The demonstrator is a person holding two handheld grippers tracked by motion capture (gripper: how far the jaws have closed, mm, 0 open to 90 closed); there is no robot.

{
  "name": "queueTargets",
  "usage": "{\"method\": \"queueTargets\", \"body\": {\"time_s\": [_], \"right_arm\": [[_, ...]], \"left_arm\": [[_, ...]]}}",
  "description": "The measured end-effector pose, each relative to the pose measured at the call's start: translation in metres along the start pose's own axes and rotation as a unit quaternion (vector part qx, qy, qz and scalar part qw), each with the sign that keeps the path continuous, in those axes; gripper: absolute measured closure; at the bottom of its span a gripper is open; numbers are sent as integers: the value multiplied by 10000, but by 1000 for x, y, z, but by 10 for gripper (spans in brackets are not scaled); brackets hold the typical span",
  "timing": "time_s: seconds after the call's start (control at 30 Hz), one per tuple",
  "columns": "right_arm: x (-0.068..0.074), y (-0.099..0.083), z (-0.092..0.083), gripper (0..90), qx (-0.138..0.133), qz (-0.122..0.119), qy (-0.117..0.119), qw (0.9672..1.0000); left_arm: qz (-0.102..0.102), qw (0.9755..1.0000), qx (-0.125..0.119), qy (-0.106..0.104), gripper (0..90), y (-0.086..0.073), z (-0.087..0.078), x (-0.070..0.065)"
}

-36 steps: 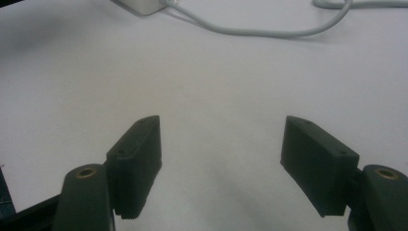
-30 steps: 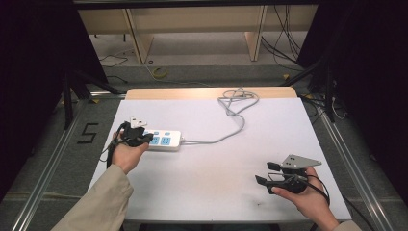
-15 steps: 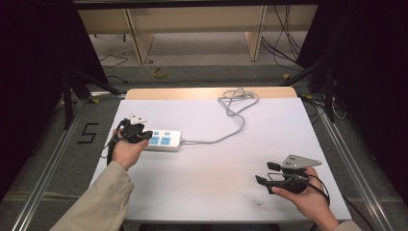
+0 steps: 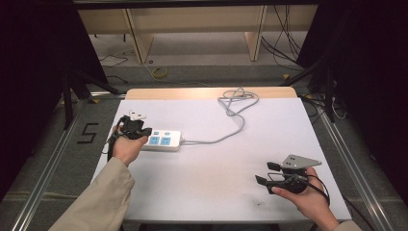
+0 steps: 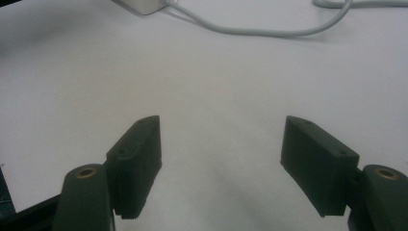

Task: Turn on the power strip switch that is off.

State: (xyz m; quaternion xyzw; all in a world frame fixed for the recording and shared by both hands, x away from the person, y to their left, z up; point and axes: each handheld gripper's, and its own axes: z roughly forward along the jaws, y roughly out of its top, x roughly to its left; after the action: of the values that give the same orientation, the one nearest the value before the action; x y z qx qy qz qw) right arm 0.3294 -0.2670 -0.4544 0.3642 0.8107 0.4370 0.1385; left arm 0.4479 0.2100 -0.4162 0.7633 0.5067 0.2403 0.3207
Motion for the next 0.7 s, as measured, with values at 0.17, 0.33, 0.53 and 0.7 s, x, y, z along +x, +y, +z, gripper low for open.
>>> {"method": "queueTargets", "body": {"time_s": [0.17,0.33,0.53,0.7], "right_arm": [[0,0,0,309,-3,-11,3,10000],[0,0,0,309,-1,-7,10,10000],[-1,0,0,308,-2,7,8,10000],[-1,0,0,309,2,0,4,10000]], "left_arm": [[31,10000,22,59,900,2,3,1],[67,9999,47,98,900,4,5,1],[68,9999,38,115,900,5,7,2],[47,9999,24,121,900,7,8,2]]}}
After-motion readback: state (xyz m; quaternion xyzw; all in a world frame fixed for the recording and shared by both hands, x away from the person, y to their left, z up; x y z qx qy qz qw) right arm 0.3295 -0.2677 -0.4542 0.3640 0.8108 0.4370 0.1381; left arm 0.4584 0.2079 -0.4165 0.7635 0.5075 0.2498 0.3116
